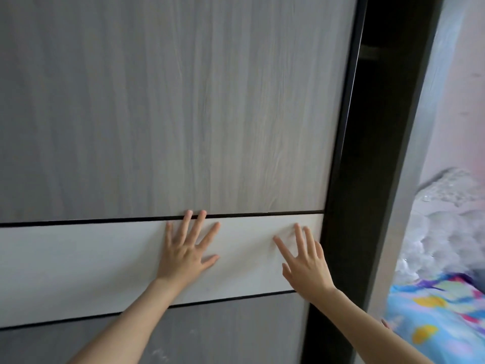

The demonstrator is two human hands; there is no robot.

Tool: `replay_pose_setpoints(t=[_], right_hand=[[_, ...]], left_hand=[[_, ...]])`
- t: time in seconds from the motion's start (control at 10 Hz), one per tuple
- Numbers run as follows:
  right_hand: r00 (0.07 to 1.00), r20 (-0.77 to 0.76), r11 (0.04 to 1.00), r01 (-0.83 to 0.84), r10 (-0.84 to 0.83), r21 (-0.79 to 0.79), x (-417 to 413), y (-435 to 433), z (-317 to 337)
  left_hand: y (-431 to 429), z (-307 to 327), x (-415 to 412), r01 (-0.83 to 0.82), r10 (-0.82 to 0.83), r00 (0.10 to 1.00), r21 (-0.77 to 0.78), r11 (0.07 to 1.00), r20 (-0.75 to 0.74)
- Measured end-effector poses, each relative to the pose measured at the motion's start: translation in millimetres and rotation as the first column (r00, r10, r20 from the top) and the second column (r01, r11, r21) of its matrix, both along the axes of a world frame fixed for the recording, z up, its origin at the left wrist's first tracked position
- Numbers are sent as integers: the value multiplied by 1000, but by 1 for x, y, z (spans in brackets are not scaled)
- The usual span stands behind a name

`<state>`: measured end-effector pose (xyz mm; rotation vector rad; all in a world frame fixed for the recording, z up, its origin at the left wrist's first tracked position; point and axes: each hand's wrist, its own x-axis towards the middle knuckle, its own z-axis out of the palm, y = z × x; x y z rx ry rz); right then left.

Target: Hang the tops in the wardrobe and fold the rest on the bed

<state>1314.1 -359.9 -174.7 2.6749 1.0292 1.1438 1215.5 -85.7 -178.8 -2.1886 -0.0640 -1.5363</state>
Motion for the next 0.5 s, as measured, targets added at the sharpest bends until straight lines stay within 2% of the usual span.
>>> replay_pose_setpoints(t=[0.1, 0.2, 0.3, 0.4, 0.5], right_hand=[[996, -51, 997, 75, -76, -13, 5, -12, 0], [995, -77, 997, 68, -66, 23, 6, -28, 10], [999, -51, 989, 21, -14, 144, -5, -46, 34], [965, -24, 843, -216, 261, 492, -35, -64, 75], [869, 39, 605, -375, 494, 702, -75, -96, 131]], left_hand=[[-22, -1, 18, 18, -18, 1000, 3, 1000, 2], [-41, -2, 34, 36, -36, 999, 6, 999, 6], [-60, -2, 47, 67, -67, 998, -7, 998, -3], [-74, -3, 58, 95, -95, 996, -19, 995, -1], [-88, -2, 66, 144, -145, 989, -69, 987, -11]])
